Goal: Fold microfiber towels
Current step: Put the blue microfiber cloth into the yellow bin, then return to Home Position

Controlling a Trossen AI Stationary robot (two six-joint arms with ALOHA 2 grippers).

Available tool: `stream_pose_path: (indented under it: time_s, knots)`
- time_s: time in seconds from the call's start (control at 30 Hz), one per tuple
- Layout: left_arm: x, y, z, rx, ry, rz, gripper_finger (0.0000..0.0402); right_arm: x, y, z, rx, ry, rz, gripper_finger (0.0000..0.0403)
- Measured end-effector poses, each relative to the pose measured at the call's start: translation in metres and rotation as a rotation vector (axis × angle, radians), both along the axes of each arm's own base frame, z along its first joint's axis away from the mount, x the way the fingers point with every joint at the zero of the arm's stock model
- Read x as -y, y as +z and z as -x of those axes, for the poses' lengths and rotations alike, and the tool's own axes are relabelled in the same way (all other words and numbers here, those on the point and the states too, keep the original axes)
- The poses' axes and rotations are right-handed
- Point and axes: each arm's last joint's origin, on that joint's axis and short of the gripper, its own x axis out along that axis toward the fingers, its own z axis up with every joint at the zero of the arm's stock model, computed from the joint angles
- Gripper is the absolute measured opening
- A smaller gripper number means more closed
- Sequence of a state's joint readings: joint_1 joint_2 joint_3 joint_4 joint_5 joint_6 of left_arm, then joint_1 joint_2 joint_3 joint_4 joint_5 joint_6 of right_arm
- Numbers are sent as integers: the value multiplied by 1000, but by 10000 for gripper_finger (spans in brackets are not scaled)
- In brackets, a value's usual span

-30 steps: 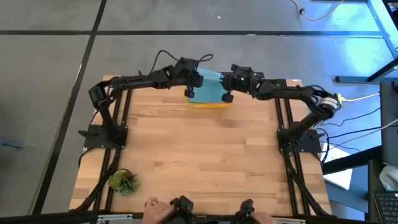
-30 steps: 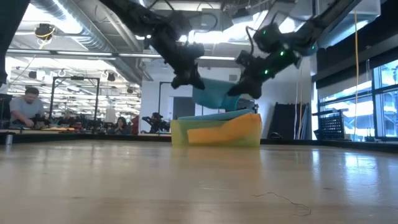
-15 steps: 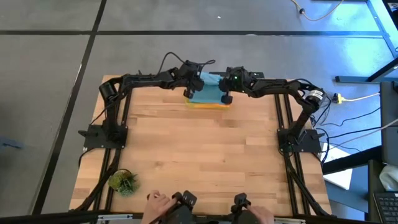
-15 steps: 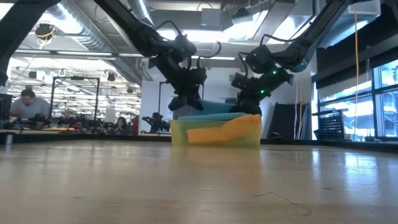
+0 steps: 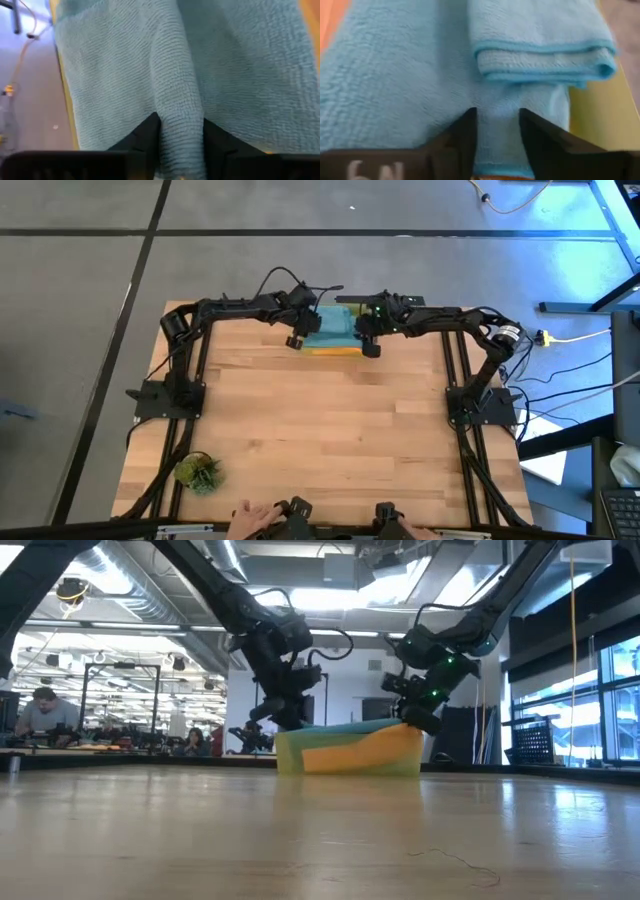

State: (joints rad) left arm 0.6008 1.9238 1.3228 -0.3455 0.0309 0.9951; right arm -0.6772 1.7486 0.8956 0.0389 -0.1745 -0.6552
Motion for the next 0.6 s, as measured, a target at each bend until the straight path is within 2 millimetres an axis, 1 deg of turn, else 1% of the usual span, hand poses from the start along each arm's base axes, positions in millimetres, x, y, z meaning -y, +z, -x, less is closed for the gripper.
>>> stream_pose_path:
  time_s: [0.13,0.2,0.3,0.37,0.47,0.53,0.6]
  knots:
    - [7,7,-3,49,40,47,132,-2,6,3,0,-20,-20,189]
    - [12,10,-6,59,63,37,144,-3,17,5,22,-22,-2,216]
    - [21,21,-7,64,66,11,152,-6,40,9,87,-24,44,243]
    - [26,32,-6,90,65,-3,153,-9,56,13,133,-34,65,251]
    - [33,48,-4,145,88,19,153,-16,81,21,208,-55,88,251]
    - [40,61,1,183,116,56,153,-21,94,26,259,-70,61,248]
    - [50,77,5,244,143,131,153,-27,107,32,322,-64,9,242]
